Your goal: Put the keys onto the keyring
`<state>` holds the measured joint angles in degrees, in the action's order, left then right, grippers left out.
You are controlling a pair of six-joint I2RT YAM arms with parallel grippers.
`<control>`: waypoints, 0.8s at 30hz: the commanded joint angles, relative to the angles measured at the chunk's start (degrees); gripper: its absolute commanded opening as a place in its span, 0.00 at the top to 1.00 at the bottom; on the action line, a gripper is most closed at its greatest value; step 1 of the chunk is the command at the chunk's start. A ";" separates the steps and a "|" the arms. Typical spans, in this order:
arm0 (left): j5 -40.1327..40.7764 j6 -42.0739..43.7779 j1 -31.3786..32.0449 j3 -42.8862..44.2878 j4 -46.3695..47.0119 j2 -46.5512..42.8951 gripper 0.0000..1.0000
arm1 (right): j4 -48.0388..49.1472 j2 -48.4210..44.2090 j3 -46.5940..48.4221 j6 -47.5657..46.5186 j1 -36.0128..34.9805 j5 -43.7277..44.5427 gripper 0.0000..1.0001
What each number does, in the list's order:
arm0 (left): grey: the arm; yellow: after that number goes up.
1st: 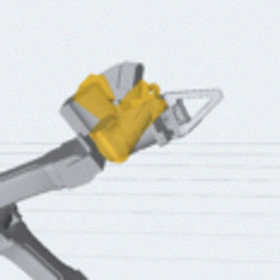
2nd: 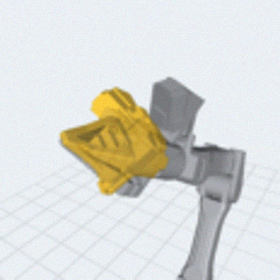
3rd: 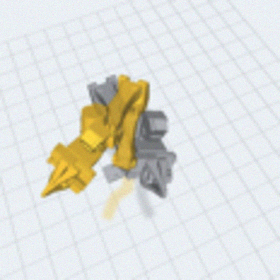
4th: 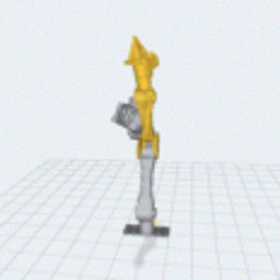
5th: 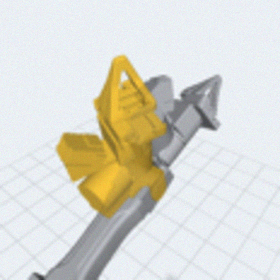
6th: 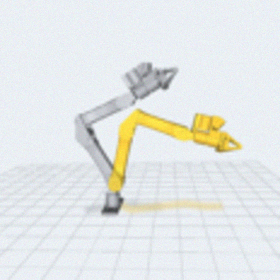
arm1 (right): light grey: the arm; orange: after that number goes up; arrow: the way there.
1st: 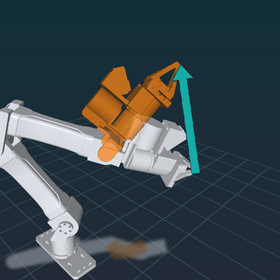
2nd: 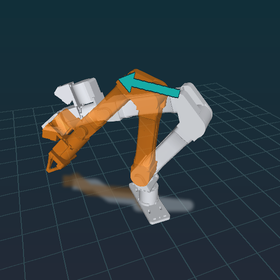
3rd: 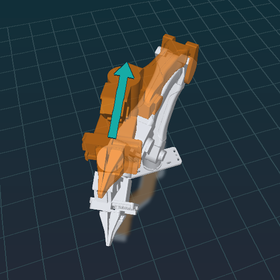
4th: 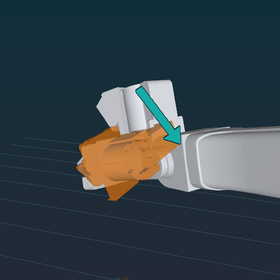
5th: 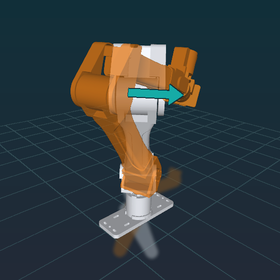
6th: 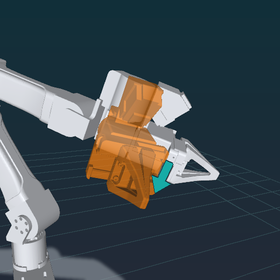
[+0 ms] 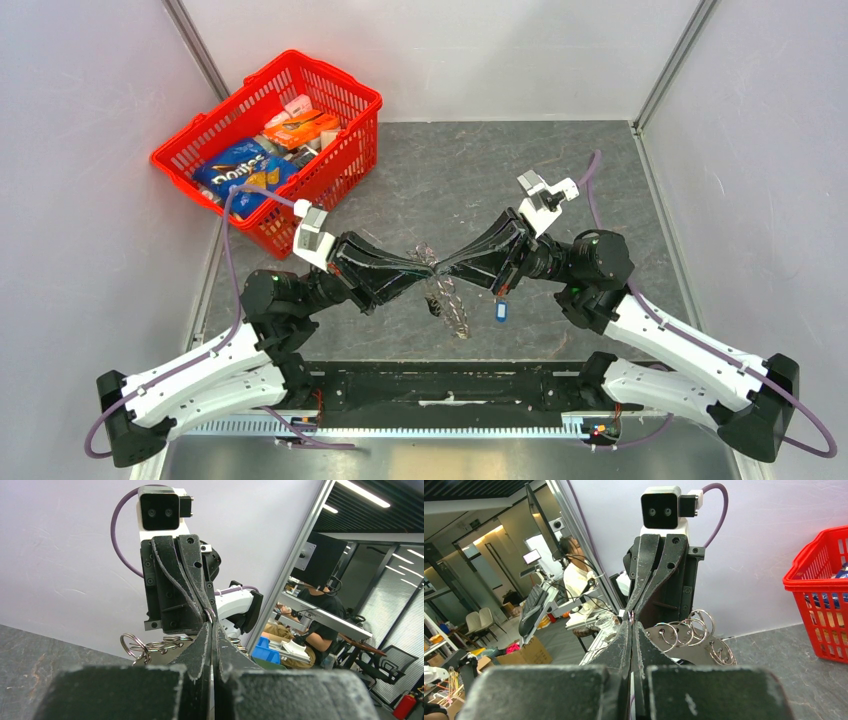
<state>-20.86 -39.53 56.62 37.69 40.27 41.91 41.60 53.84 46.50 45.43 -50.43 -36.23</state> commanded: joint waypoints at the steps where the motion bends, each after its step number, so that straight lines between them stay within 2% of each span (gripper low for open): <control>1: -1.08 2.26 -0.02 1.51 2.79 -0.15 0.98 | 4.90 -1.27 0.25 1.37 -0.48 -0.95 1.00; 6: -1.73 2.25 -0.02 1.62 3.06 -0.13 0.98 | 4.91 -1.17 0.13 1.76 -0.43 -1.30 0.98; 17: -1.65 2.78 -0.02 1.25 2.89 -1.01 0.98 | 4.55 -1.45 0.10 2.03 -0.45 -0.73 0.79; 24: -1.64 3.14 -0.02 1.31 2.44 -1.18 0.98 | 4.45 -1.32 0.52 2.12 -0.45 -0.69 0.72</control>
<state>-22.61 -39.07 56.62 37.69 40.38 41.52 43.31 53.30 46.30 47.16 -50.52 -36.82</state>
